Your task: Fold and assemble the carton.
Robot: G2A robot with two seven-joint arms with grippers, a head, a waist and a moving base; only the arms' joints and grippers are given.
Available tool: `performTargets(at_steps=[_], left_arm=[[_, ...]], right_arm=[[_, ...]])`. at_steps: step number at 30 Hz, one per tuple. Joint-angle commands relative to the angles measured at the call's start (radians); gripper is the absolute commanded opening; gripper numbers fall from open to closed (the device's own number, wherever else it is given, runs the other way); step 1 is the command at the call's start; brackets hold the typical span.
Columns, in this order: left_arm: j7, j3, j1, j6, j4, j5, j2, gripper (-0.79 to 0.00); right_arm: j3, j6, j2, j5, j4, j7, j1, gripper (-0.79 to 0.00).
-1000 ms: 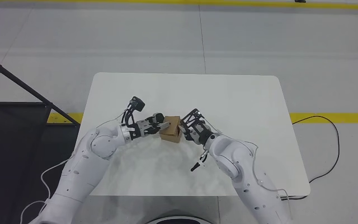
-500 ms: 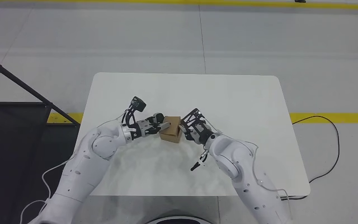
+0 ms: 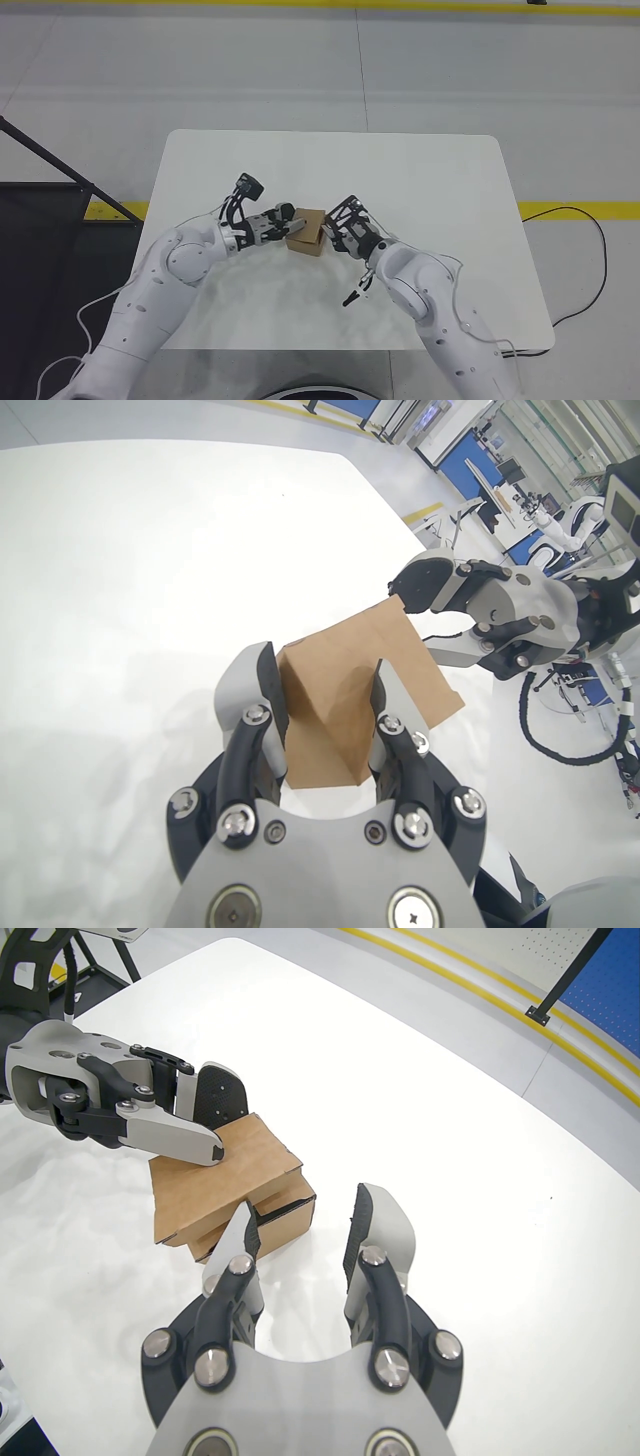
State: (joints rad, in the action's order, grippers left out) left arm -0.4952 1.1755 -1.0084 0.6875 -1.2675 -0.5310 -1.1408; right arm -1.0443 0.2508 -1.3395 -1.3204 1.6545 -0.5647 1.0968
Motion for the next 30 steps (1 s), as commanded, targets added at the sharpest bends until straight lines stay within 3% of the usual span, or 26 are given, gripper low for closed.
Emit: performTargets(at_steps=[1,30], left_arm=[[0.001,-0.003,0.000,-0.001,-0.001,-0.001,0.000,-0.419],[0.011,-0.021,0.005,-0.019,-0.001,-0.018,0.004,-0.434]], right_arm=[[0.001,-0.001,0.000,0.000,-0.002,0.000,-0.001,-0.342],[-0.016,-0.018,0.001,-0.013,0.005,0.010,0.020,-0.305]])
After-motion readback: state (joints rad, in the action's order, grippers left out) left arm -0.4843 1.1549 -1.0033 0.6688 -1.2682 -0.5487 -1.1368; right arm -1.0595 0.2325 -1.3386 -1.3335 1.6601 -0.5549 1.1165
